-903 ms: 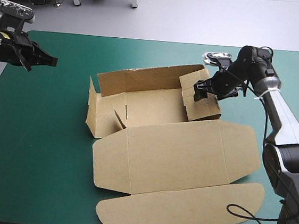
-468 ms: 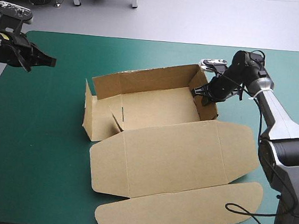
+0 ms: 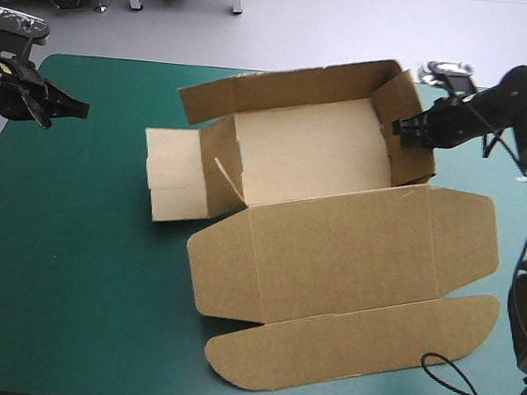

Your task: Fold the box

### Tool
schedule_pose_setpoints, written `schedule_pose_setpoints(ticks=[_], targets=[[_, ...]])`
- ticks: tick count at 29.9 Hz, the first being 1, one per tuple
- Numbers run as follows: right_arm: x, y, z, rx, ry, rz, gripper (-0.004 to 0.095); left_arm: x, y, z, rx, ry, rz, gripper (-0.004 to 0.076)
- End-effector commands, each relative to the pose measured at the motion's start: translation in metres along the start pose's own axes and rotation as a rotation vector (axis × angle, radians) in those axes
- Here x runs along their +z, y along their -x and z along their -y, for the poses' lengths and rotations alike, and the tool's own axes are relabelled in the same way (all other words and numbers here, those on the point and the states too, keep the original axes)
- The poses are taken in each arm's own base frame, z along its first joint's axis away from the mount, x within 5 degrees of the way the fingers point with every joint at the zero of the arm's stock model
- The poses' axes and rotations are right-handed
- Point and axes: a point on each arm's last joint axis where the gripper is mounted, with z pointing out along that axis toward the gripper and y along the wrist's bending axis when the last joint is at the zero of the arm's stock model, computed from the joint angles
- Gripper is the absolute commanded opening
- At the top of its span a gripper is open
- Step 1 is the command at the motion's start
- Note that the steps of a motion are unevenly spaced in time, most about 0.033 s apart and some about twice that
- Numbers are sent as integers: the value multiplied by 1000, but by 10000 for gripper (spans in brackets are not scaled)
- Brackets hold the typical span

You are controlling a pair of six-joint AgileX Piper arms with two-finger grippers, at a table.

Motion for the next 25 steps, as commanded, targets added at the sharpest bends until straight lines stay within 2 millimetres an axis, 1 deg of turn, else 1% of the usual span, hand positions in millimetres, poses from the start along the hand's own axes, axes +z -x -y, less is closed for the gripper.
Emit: schedule_pose_setpoints(ticks=[1,3,5,8,10,13,15,16,20,21,23,25], targets=[[-81,1,-14,-20,34,206,-19,-4,-2,-9,-31,125,63,-9],[-100,-3,-16,-22,16,248,-19,10,-9,-13,-46,156,43,-9],[-116,-6,-19,-28,-3,281,-19,30,-19,-16,-69,162,34,-9],[-130,-9,-27,-43,-9,313,-19,64,-33,-24,-120,157,98,-9],[-136,-10,-34,-52,19,337,-19,87,-43,-30,-227,138,157,-9],[-141,-10,-41,-56,60,362,-19,116,-55,-35,-409,70,191,-9],[-143,-10,-43,-59,66,368,-19,133,-61,-33,-467,24,170,-9],[-143,-10,-43,-60,66,368,-19,142,-63,-32,-463,3,156,-9],[-144,-10,-45,-59,74,373,-19,172,-63,-21,-496,-166,136,-9],[-144,-10,-45,-58,79,374,-19,176,-62,-17,-510,-218,146,-9],[-144,-10,-46,-65,90,379,-19,182,-55,-6,-505,-378,205,-9],[-144,-9,-46,-65,92,380,-19,180,-47,5,-407,-533,303,-9]])
